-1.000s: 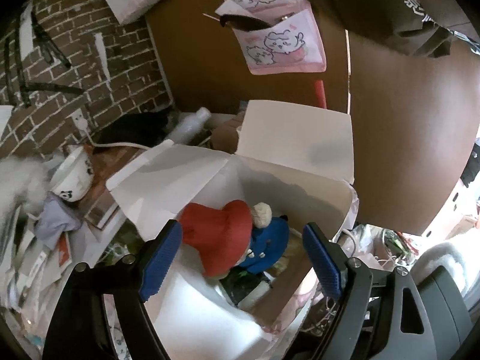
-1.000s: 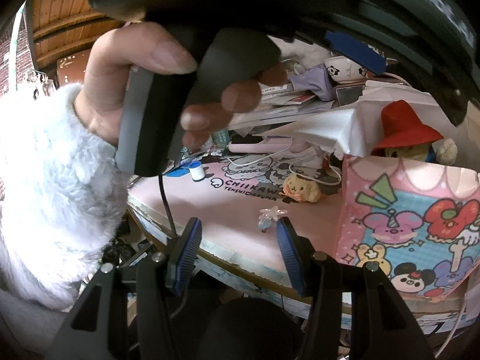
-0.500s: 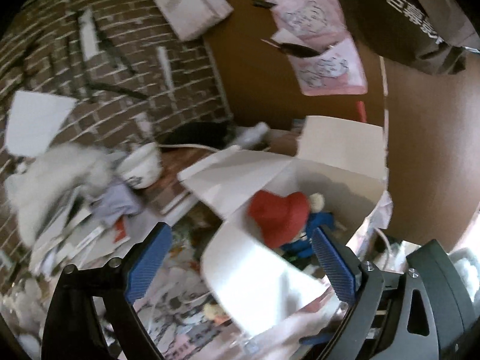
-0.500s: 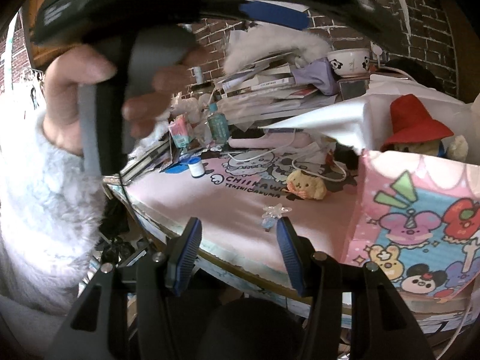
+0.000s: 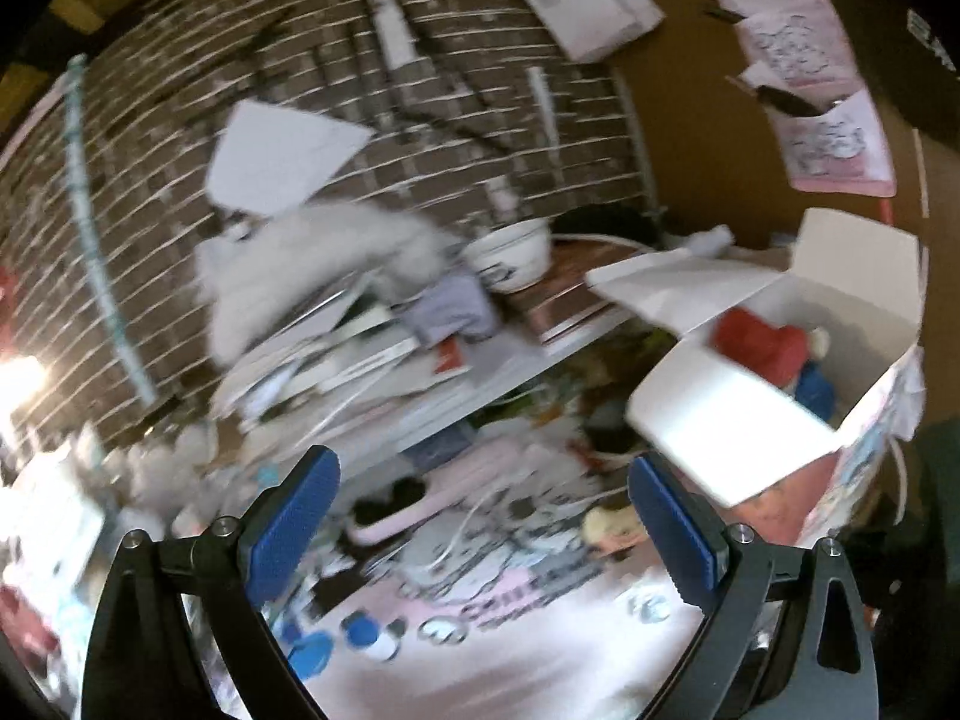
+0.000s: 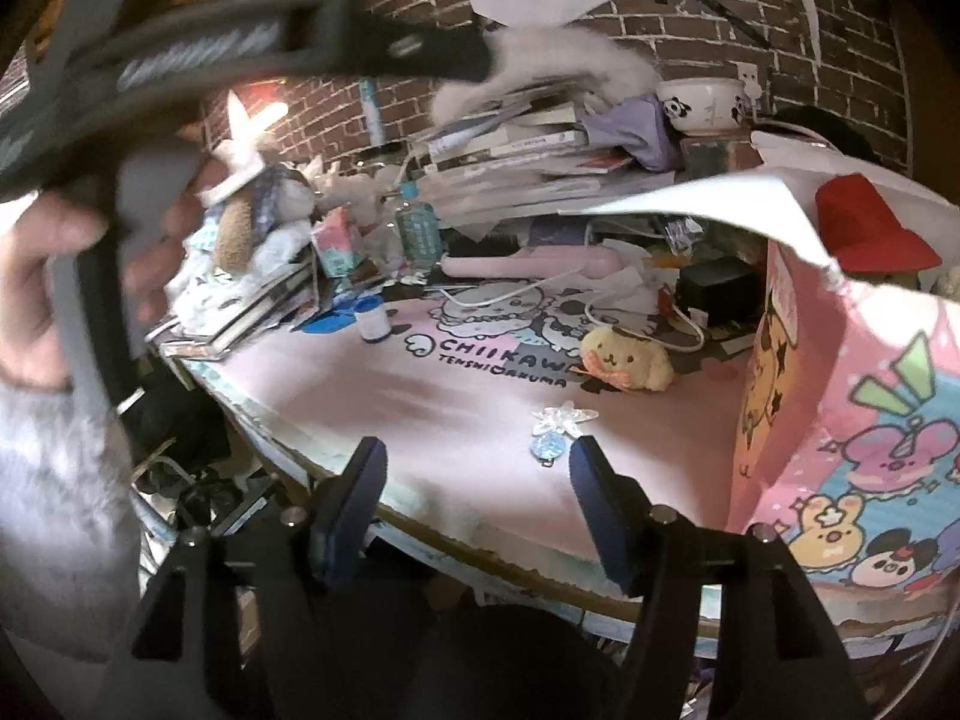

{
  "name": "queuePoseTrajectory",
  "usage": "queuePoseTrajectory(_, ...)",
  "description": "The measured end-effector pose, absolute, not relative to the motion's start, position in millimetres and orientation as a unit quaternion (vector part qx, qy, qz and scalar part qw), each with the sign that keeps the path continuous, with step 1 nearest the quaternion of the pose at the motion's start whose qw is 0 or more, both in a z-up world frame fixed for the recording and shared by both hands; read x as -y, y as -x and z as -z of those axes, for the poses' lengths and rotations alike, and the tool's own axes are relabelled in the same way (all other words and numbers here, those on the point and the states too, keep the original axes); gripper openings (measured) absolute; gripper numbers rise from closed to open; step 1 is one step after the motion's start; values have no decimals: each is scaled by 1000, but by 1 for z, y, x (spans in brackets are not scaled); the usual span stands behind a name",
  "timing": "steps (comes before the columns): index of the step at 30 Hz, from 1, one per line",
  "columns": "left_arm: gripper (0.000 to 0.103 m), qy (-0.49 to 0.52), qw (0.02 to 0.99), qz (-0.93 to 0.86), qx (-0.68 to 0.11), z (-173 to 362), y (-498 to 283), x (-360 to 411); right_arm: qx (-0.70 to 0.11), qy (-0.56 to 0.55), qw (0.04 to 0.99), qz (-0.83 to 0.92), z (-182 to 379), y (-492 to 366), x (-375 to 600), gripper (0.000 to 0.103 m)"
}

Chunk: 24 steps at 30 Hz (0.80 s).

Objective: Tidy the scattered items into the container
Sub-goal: 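Withdraw the left gripper from the box back over the table, then lower the open right gripper onto the white star keychain charm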

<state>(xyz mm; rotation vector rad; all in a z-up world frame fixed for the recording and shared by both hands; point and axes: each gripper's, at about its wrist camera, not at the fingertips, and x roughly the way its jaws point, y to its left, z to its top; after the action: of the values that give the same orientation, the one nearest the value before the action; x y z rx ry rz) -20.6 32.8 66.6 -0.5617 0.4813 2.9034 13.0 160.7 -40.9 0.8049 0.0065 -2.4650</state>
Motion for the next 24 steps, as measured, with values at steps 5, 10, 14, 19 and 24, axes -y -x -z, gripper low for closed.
queuePoseTrajectory(5,97,200,32,-971,-124,-43,6,-1,3,-314,243,918,53,-2,-156,68)
queuePoseTrajectory(10,98,222,-9,-970,-98,-10,0,26,-2,-314,214,925,65,7,-150,69)
queuePoseTrajectory(14,98,236,-13,-968,-81,9,-5,38,-4,-297,178,938,70,15,-146,69)
queuePoseTrajectory(19,98,241,-5,-969,-60,19,-11,44,-3,-287,150,946,79,29,-139,66)
queuePoseTrajectory(24,98,247,-1,-968,-48,26,-9,45,-8,-288,135,948,88,38,-136,51)
